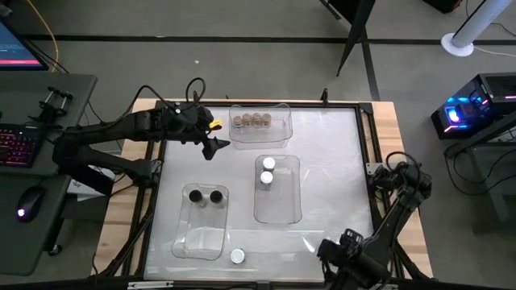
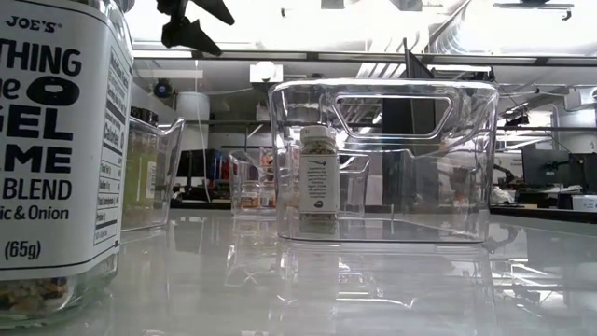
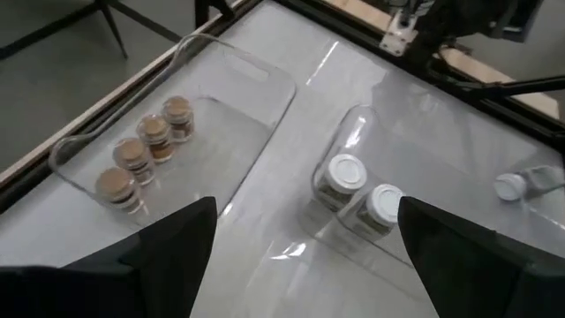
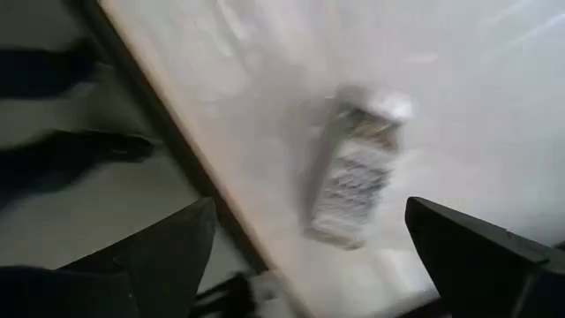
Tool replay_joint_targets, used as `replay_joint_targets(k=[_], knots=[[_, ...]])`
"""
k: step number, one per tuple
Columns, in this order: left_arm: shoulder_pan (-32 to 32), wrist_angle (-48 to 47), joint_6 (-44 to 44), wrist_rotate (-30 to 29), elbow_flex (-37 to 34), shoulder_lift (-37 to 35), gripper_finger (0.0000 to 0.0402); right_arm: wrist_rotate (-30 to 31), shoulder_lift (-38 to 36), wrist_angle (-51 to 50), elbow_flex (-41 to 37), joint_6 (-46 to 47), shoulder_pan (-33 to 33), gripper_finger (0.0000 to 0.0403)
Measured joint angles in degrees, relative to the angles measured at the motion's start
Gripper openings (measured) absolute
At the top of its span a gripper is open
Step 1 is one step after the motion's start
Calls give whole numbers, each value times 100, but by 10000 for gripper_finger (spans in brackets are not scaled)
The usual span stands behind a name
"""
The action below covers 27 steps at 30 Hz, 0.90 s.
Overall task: Sort spices by type
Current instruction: Put the white seasoning bottle into the bottom right transparent bin
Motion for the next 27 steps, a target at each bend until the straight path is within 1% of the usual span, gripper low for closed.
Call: replay_joint_targets(k=[2, 5, 9, 11, 13, 16, 19, 22, 27], knots=[[-1, 71, -2, 85, 1, 0, 341, -109, -245, 538, -388, 453, 2, 364], [-1, 230, 59, 126, 2, 0, 341, -121, -767, 1265, -1180, 1107, -31, 355], [1, 291, 94, 237, 2, 0, 341, -63, -1558, 1635, -2150, 1823, -20, 345], [0, 284, 132, 264, 2, 0, 341, -65, -1871, 1850, -2507, 2019, 51, 343], [-1, 284, 139, 283, 2, 0, 341, -161, -2043, 2202, -2818, 2023, 95, 342], [1, 269, 139, 283, 2, 0, 341, -450, -2015, 2788, -3155, 1981, 136, 342], [1, 267, 139, 284, 2, 0, 341, -578, -1786, 3244, -3349, 1833, 140, 342], [1, 267, 139, 284, 2, 0, 341, -582, -1560, 3185, -3412, 1714, 117, 342], [1, 266, 135, 283, 2, 0, 341, -561, -1272, 2786, -3433, 1680, 80, 342]])
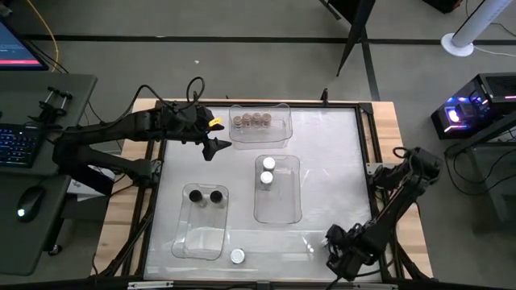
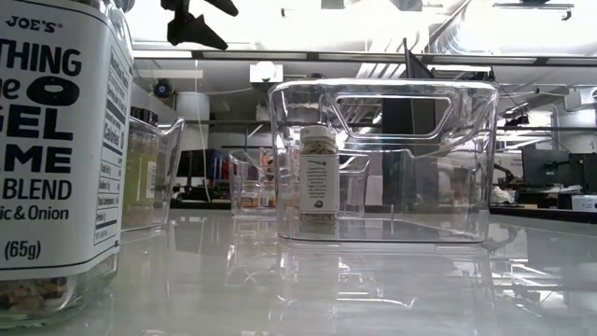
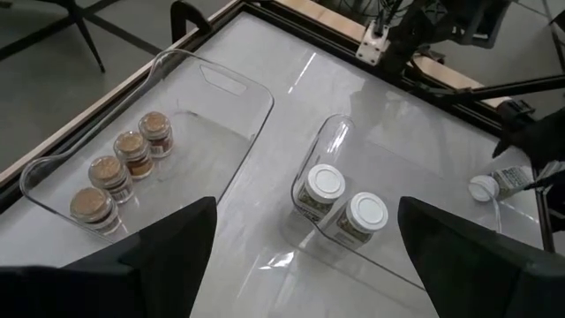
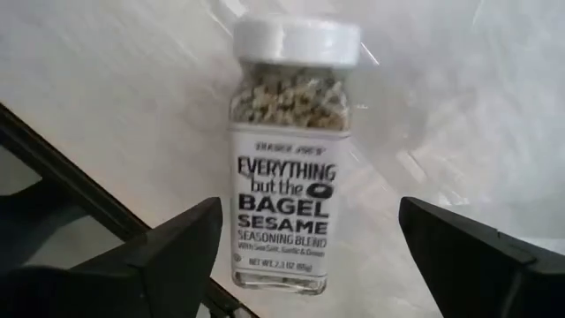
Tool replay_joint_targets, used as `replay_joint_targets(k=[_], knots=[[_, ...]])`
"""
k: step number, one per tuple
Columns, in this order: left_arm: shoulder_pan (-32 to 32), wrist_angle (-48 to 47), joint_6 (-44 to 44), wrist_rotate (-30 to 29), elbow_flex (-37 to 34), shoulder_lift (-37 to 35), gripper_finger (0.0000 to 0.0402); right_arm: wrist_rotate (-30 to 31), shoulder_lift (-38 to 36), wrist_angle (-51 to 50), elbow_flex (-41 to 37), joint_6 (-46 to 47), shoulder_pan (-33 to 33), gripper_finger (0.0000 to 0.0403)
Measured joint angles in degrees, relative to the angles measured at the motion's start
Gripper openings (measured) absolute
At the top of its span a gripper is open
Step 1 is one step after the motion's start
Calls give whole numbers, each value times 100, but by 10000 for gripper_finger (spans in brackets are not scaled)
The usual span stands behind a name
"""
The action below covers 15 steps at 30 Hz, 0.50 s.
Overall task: Sort spices by type
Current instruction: Put the white seasoning bottle into the bottom right transparent bin
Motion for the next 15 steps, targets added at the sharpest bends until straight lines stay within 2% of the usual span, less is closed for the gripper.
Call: replay_joint_targets(k=[15], knots=[[-2, 2, -101, 2, 0, 0, 341, -383, 758, 705, 0, -309, -78, 337]])
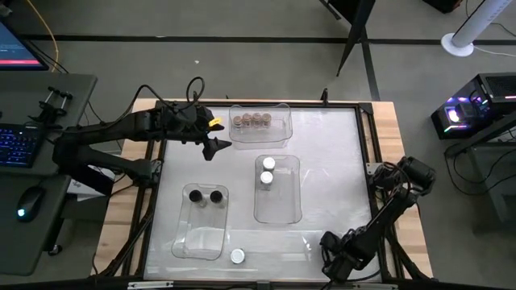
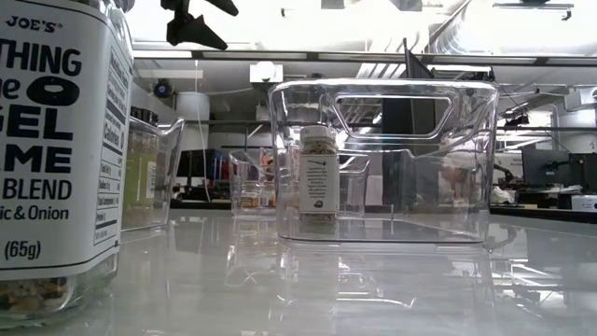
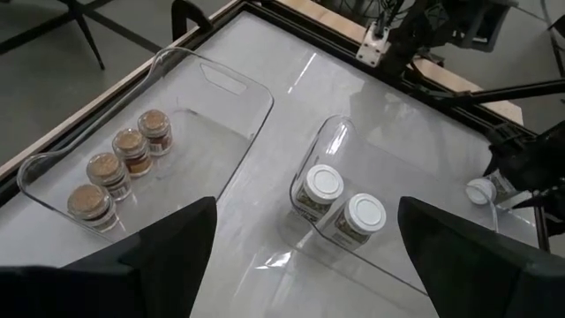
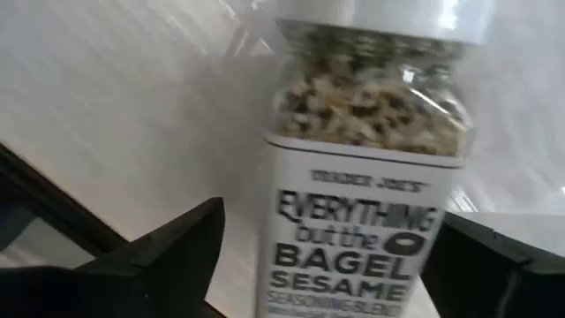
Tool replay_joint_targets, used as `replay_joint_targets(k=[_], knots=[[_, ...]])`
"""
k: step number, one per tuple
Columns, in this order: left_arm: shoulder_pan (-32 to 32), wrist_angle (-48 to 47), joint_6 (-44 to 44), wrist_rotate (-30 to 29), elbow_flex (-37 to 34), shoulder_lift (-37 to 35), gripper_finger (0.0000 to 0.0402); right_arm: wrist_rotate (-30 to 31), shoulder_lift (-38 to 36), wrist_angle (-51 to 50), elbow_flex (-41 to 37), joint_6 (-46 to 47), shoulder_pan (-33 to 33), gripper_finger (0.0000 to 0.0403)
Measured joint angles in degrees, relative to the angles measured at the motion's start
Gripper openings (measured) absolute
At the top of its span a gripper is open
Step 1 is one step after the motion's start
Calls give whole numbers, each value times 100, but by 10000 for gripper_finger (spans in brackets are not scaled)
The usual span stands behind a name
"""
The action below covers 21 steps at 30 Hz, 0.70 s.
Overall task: Sort spices by type
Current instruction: Put the white seasoning bottle into the bottom right transparent bin
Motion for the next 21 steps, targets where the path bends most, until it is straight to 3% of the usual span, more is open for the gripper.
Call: replay_joint_targets(k=[3, 8, 15, 21], knots=[[0, 1, -7, 0, 0, 0, 341, 20, -2, 52, 1, -74, -41, 305], [0, 49, -208, 17, 0, 0, 341, 83, -229, -110, 0, -281, -169, 188], [-4, 956, -561, 844, 112, 49, 341, 607, -1547, -1152, 2, -705, -450, 189], [-11, 901, 818, 918, 1074, 670, 341, 2035, -3083, -2015, 2, -1037, -982, 189]])
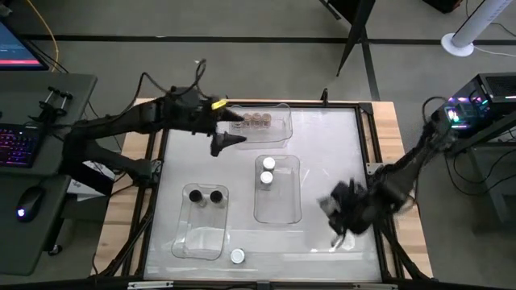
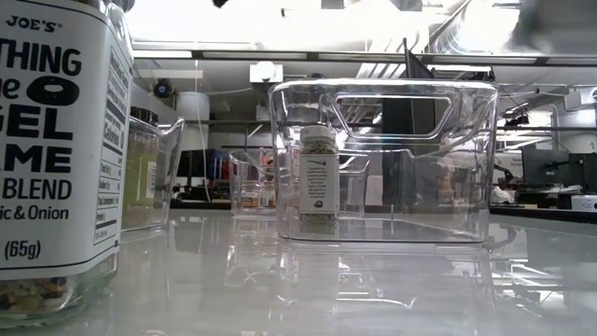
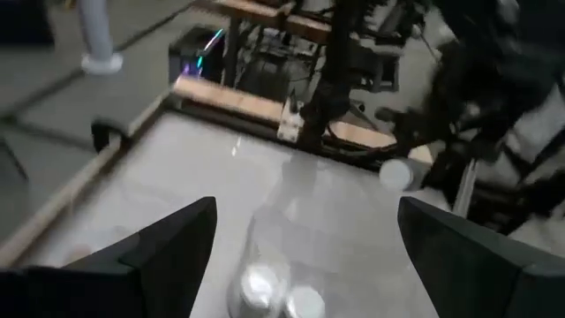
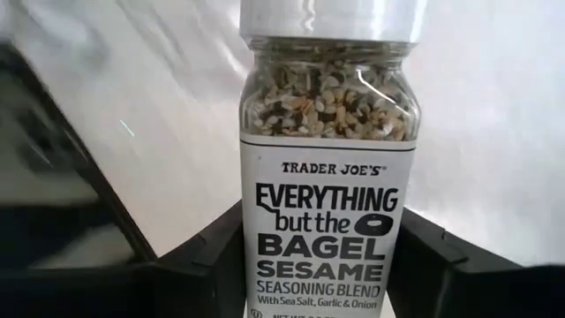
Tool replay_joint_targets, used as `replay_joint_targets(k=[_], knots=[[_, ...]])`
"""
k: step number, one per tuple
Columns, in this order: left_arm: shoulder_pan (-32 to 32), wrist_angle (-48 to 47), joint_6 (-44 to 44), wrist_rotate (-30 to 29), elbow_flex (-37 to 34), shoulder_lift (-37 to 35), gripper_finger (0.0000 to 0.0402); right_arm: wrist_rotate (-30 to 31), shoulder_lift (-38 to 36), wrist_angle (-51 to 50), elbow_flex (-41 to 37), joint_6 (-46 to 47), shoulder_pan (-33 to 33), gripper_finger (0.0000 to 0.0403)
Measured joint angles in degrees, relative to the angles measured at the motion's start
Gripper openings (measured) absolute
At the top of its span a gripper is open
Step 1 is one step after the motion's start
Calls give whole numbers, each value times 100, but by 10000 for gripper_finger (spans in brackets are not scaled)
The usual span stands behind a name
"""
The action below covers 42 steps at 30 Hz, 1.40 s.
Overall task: Sort spices by type
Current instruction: Put the white seasoning bottle into the bottom right transparent bin
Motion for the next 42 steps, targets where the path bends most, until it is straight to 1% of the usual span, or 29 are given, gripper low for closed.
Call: replay_joint_targets(k=[2, 4, 5, 8, 10, 12, 14, 16, 18, 22, 26, 28, 30, 33, 36, 42], knots=[[-66, -104, 657, 113, 451, 411, 341, 256, -330, 172, 1, -588, -426, 189], [-199, -365, 1550, 158, 868, 825, 341, 216, -512, 485, 0, -1375, -947, 189], [-295, -503, 2097, 162, 1045, 1032, 341, 86, -556, 760, 2, -1808, -1203, 189], [-637, -886, 3962, 74, 1417, 1526, 341, -576, -556, 1697, 1, -3082, -1910, 189], [-877, -949, 4925, -219, 1498, 1736, 341, -1158, -522, 2260, 2, -3743, -2324, 189], [-1104, -923, 5556, -559, 1500, 1884, 341, -1631, -513, 2614, 2, -4127, -2673, 189], [-1318, -915, 5957, -799, 1500, 1994, 341, -1925, -521, 2846, 2, -4367, -2967, 189], [-1504, -864, 6227, -851, 1500, 2069, 341, -2206, -525, 3061, 2, -4533, -3213, 189], [-1632, -647, 6388, -865, 1507, 2116, 341, -2613, -477, 3235, 2, -4649, -3448, 189], [-1736, -33, 6275, -863, 1507, 2249, 341, -3653, -219, 3565, 5, -4776, -3747, 189], [-1725, 83, 6247, -592, 1507, 2333, 341, -4334, -42, 3817, 7, -4816, -3906, 189], [-1731, -8, 6331, -511, 1507, 2367, 341, -4502, 15, 3954, 7, -4903, -3975, 189], [-1731, -59, 6349, -450, 1507, 2417, 341, -4560, 17, 3964, 7, -4918, -4032, 189], [-1725, -149, 6352, -250, 1505, 2433, 341, -4703, 14, 4254, 7, -5014, -4099, 189], [-1722, -24, 6379, -29, 1505, 2460, 341, -4845, 14, 4429, 7, -5055, -4152, 189], [-1705, 426, 6200, 121, 1505, 2675, 341, -4834, 10, 4494, 7, -5215, -4184, 189]])
